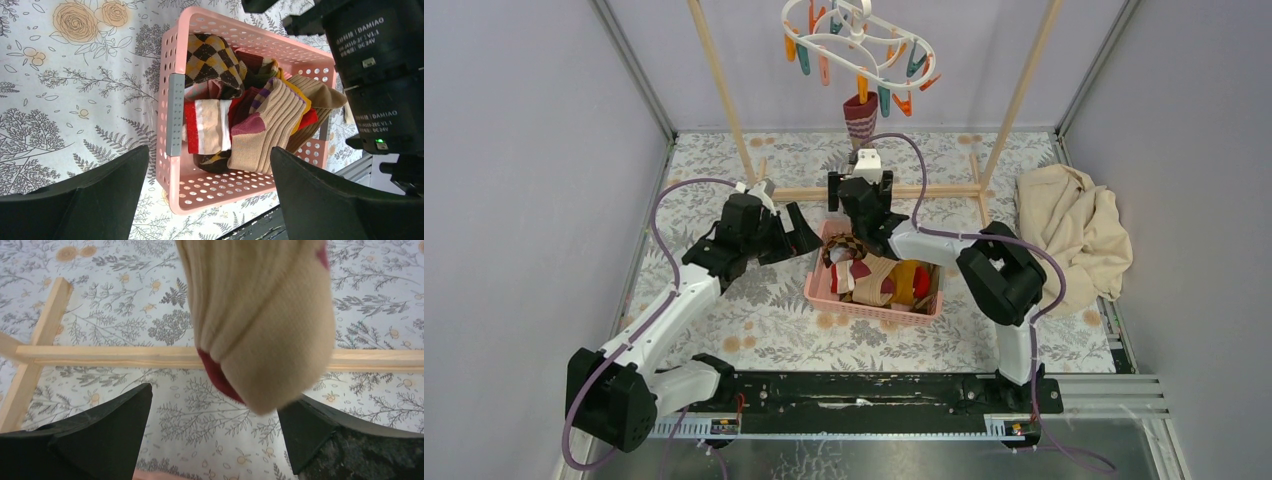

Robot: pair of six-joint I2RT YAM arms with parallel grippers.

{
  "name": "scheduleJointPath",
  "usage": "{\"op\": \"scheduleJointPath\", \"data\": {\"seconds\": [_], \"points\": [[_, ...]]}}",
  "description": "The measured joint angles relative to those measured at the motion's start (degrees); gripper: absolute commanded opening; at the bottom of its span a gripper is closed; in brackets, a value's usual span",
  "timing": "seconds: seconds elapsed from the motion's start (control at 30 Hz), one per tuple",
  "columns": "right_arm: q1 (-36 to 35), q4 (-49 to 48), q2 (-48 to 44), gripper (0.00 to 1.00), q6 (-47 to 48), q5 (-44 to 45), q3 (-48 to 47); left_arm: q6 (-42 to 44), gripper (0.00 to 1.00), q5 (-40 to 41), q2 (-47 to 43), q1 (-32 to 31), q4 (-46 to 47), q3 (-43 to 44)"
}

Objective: Remove the socks clipped to the hanger
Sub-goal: Remove the sock from the hanger.

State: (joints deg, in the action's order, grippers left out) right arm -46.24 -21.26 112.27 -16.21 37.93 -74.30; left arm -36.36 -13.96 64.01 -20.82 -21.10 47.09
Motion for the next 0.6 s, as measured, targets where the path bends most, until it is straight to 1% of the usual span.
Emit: {"op": "scheduleJointPath", "data": {"seconds": [0.2, 0.23, 0.3, 0.37, 0.43, 0.5, 0.57, 0.6], "points": [[0.0, -2.6, 3.6, 1.00, 2.4, 2.4, -3.6, 0.1, 0.99, 0.0, -0.5, 0.0, -0.5, -0.7], [0.1, -2.9, 4.1, 0.98, 2.6, 2.7, -4.2, 0.1, 0.99, 0.0, -0.6, 0.0, -0.6, -0.7], [0.3, -3.3, 4.8, 0.90, 3.0, 3.1, -5.4, 0.2, 0.99, 0.0, -0.6, 0.0, -0.7, -0.8], [0.8, -3.7, 4.9, 0.79, 3.0, 3.1, -5.6, 0.4, 0.99, 0.0, -0.7, 0.0, -0.8, -0.8], [1.6, -4.2, 4.9, 0.60, 3.0, 2.9, -5.6, 0.6, 0.99, 0.0, -0.7, 0.0, -1.0, -0.8], [2.6, -5.2, 4.8, 0.47, 3.0, 2.1, -5.2, 0.9, 0.99, 0.1, -0.9, 0.0, -1.2, -0.8], [3.3, -6.1, 4.2, 0.24, 2.9, 1.2, -4.1, 1.0, 0.99, 0.3, -0.9, 0.0, -1.3, -0.8], [3.7, -6.5, 3.7, 0.19, 3.0, 0.0, -3.4, 1.1, 0.99, 0.3, -0.9, 0.0, -1.4, -0.8]]}}
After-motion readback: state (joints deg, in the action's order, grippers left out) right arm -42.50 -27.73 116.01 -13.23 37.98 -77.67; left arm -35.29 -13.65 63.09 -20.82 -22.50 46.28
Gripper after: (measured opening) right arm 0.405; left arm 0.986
